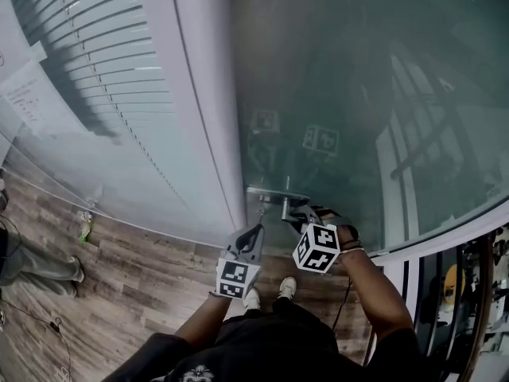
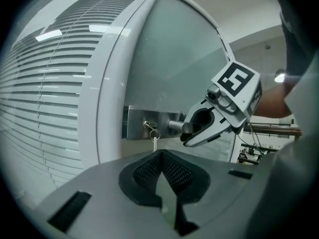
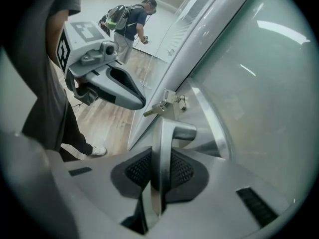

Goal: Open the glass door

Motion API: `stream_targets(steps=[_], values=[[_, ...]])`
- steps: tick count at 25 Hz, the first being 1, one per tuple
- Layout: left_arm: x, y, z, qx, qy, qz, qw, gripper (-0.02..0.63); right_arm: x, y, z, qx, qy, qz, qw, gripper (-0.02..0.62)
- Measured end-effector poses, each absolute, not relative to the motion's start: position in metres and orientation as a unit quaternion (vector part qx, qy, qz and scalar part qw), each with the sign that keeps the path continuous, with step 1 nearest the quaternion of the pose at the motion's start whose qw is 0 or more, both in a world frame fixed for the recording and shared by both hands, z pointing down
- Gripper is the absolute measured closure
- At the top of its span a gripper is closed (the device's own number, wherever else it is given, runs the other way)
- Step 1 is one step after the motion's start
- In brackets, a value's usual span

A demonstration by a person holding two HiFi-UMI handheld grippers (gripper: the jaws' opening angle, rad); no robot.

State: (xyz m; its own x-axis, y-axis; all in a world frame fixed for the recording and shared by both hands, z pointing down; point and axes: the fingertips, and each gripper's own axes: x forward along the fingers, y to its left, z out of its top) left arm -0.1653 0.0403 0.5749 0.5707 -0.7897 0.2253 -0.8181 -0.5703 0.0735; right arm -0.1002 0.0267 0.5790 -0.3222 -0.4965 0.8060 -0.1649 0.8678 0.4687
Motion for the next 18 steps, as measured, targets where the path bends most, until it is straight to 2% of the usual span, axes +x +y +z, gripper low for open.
stream_targets(steps=[4, 9, 13, 18], values=[[-0.152, 0.041, 0.576, 0.882, -0.455, 0.083, 0.084, 0.603, -0.096, 0.031, 0.584, 0.189, -0.805, -0.144, 0.544, 0.569], [-0.153, 0.036, 0.578, 0.876, -0.466, 0.089, 0.090, 0.603, -0.102, 0.029, 0.579, 0.181, -0.834, -0.121, 0.507, 0.574], [-0.148, 0.041, 0.584, 0.872, -0.469, 0.095, 0.098, 0.603, -0.103, 0.031, 0.577, 0.195, -0.862, -0.118, 0.453, 0.574], [-0.152, 0.037, 0.593, 0.868, -0.477, 0.098, 0.098, 0.603, -0.118, 0.026, 0.579, 0.197, -0.919, -0.086, 0.331, 0.575]])
